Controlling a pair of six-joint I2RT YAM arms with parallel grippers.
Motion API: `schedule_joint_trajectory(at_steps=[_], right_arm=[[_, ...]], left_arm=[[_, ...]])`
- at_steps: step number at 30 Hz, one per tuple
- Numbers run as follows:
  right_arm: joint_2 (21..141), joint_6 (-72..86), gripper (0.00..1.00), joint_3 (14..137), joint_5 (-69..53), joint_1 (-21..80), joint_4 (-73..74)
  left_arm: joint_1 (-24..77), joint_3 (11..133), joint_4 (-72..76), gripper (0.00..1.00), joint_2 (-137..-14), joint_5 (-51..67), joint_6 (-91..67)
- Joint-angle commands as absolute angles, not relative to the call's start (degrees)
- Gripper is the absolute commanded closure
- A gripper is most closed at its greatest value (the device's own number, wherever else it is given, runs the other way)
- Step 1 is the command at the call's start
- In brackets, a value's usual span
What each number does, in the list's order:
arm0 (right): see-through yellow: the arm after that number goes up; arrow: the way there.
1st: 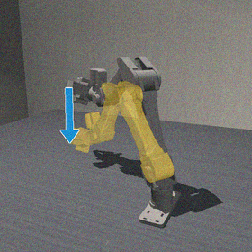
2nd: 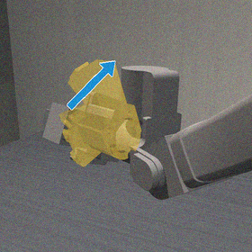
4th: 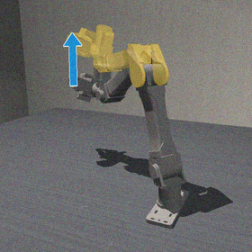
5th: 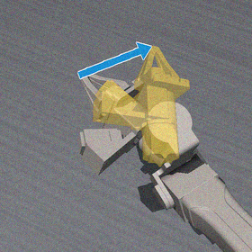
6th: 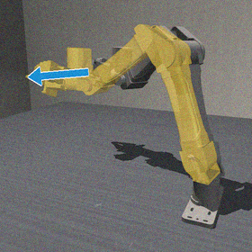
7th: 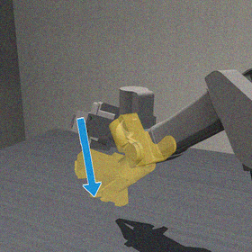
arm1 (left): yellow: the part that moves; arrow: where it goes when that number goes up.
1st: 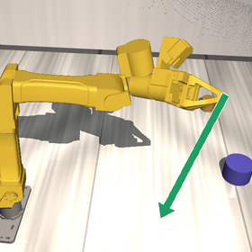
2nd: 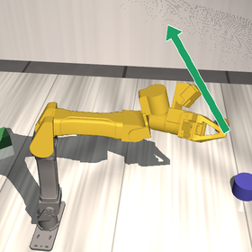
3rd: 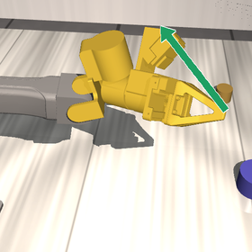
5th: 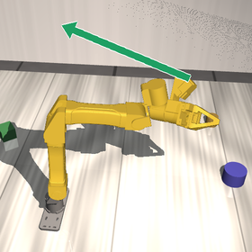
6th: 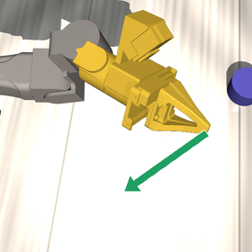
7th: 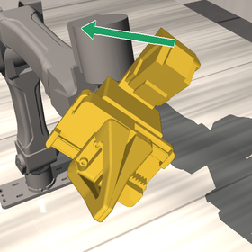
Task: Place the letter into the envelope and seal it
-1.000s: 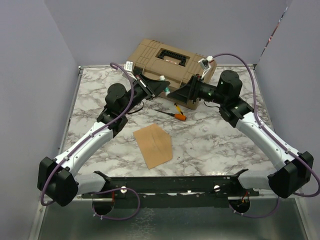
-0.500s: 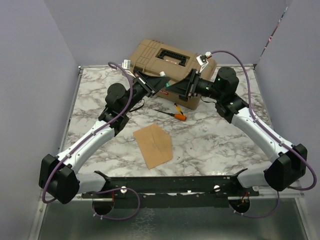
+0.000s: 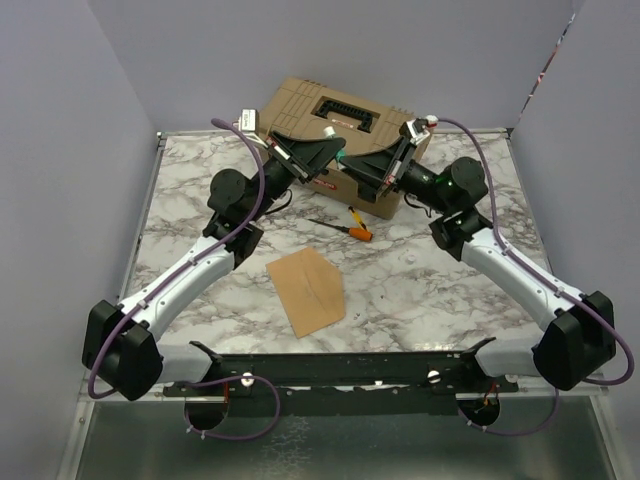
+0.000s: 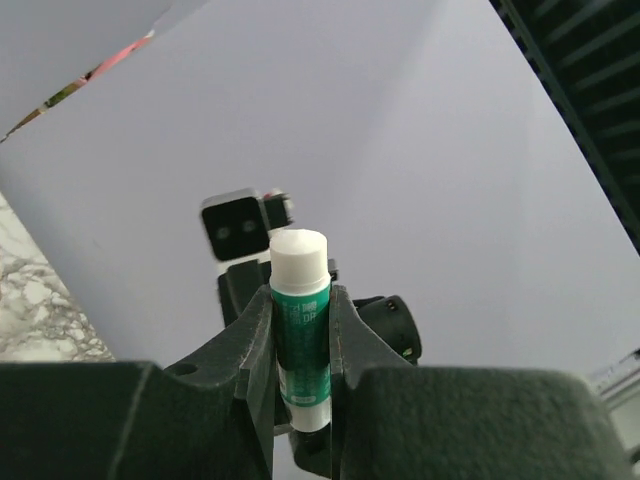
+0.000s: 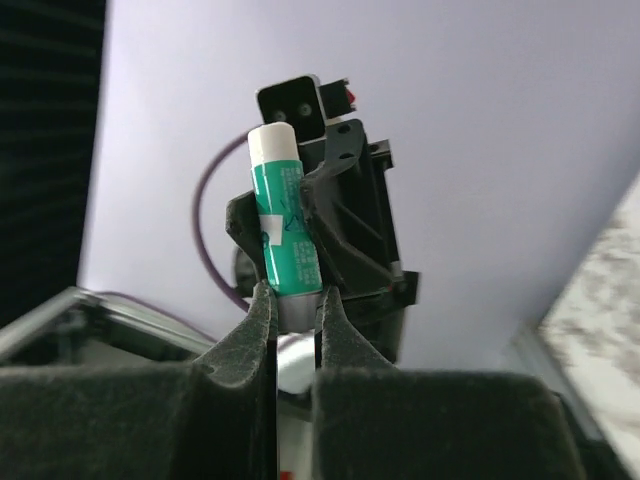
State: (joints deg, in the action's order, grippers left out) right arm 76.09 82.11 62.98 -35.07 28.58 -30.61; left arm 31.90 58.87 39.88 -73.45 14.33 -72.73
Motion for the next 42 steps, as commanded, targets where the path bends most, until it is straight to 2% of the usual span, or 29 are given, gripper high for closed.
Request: schedule_joint_trajectory(at_steps=[1, 3, 6, 7, 9, 10, 12, 14, 18, 21, 23, 25, 29, 33, 42], right_arm=[[73.64, 113.3, 1.0, 56.95, -22.05, 27.97, -51.91], [73.38, 117.82, 1.0, 56.33, -19.45, 27.99, -53.25], [73.42, 116.31, 0.99, 58.0, -19.92, 27.97, -52.37], [73.59, 114.22, 0.88, 58.61, -20.89, 27.95, -52.42], [73.59, 106.37, 0.54, 60.59, -24.69, 27.9, -50.05], [73.3, 100.53, 0.42, 62.11, -27.15, 28.01, -46.64], [72.25, 87.13, 0.31, 65.61, -31.25, 28.09, -37.31], [70.46, 72.83, 0.26, 67.44, -31.83, 28.08, -28.7], [68.13, 43.14, 0.25, 71.08, -29.32, 28.65, -14.88], [67.71, 26.74, 0.27, 71.06, -26.43, 29.31, -12.61], [67.13, 15.35, 0.28, 69.65, -21.24, 30.36, -14.62], [66.83, 7.19, 0.33, 67.27, -14.84, 31.56, -19.52], [66.6, -8.79, 0.35, 61.67, -12.88, 34.02, -32.44], [67.94, -16.66, 0.35, 59.36, -17.75, 35.23, -41.95], [72.25, -23.02, 0.4, 59.05, -22.91, 35.83, -46.77]], left_arm=[[31.64, 60.91, 48.82, 1.0, -74.04, 17.97, -67.32], [31.64, 61.34, 51.08, 1.0, -74.4, 18.86, -66.91], [31.6, 62.12, 51.59, 1.0, -74.86, 18.34, -67.33], [31.64, 62.07, 51.59, 1.0, -74.81, 17.86, -67.6], [31.64, 61.54, 51.51, 1.0, -74.63, 16.19, -68.16], [31.57, 61.2, 51.27, 1.0, -74.5, 15.23, -68.58], [31.48, 61.02, 49.65, 1.0, -74.39, 13.8, -68.58], [31.29, 61.73, 46.58, 1.0, -74.65, 12.89, -68.41], [31.29, 63.98, 40.77, 1.0, -75.23, 10.56, -70.41], [31.29, 66.28, 36.35, 1.0, -75.61, 8.67, -73.41], [31.31, 67.73, 33.03, 1.0, -75.89, 7.16, -74.16], [31.3, 68.98, 31.28, 1.0, -76.33, 5.88, -73.73], [31.29, 71.44, 28.46, 1.0, -77.55, 5.02, -74.21], [31.33, 72.86, 27.02, 1.0, -78.45, 5.75, -73.07], [31.29, 71.46, 25.93, 1.0, -78.06, 8.04, -75.15]])
